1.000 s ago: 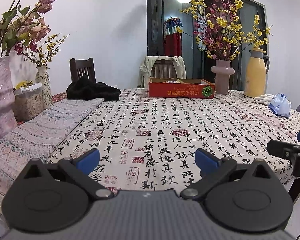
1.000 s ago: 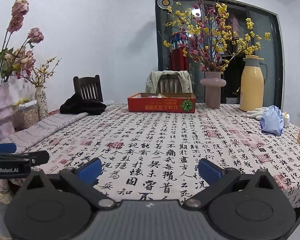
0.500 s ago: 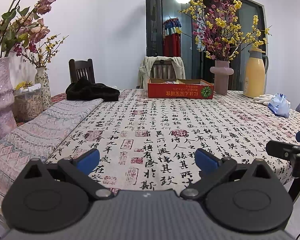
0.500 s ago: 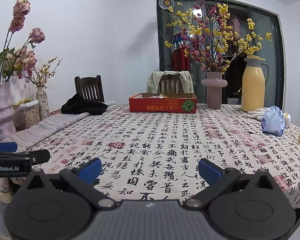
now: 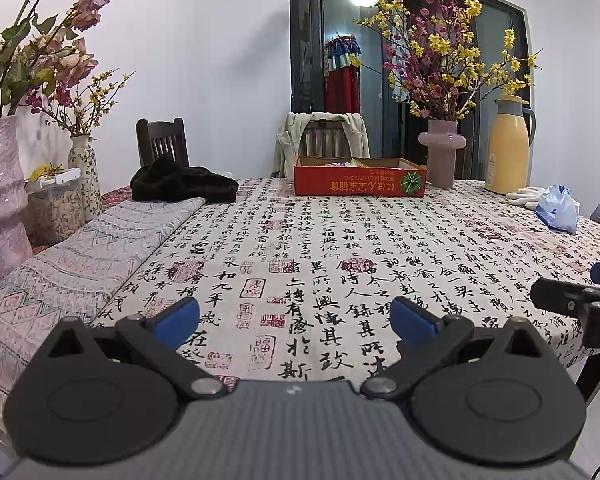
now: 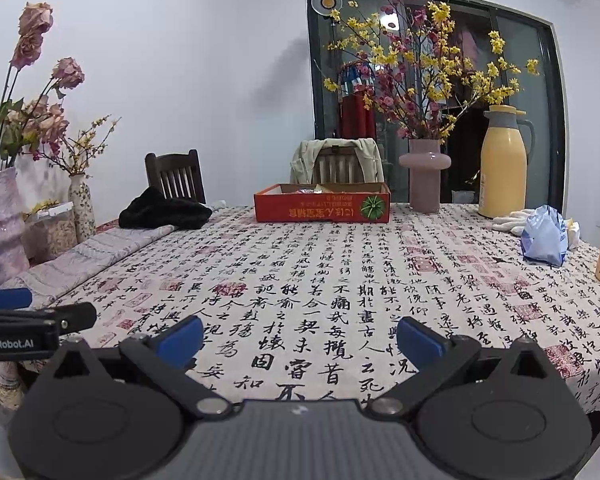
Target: Organize snacks
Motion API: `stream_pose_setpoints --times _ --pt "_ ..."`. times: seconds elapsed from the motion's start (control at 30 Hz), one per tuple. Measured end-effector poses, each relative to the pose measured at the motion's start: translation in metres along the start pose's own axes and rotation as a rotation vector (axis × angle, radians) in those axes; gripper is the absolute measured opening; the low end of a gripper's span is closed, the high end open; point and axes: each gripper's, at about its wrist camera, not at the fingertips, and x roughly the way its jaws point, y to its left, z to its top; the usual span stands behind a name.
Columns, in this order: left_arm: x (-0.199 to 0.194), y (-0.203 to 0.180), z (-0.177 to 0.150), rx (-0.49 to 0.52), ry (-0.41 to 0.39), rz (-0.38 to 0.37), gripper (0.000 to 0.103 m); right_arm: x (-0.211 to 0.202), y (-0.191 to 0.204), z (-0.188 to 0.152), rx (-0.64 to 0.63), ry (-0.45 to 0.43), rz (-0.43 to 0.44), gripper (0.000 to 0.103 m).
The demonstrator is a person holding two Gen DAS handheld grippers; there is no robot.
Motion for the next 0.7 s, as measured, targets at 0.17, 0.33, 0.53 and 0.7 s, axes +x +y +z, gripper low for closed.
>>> stream_pose_setpoints --times 0.17,0.33,0.53,0.7 --pt "0.0000 0.0002 0.0000 0.001 -0.001 0.000 0.103 0.0001 0.0003 0.0002 -0.001 -0.003 -0.011 0.103" --pt "-0.0007 0.0009 0.0015 0.001 -0.005 0.002 0.103 -0.0007 0.0016 0.0000 -0.012 -0.009 -0.008 0.103" --pt "-0.0002 0.0013 0.0023 0.001 -0.001 0.001 0.103 -0.0005 0.0003 0.0002 -0.007 -0.011 -0.005 0.103" --pt "-0.0004 0.0006 0.0024 0.003 -0.006 0.003 0.103 -0.0007 0.0012 0.0000 -0.002 -0.013 -0.012 0.103"
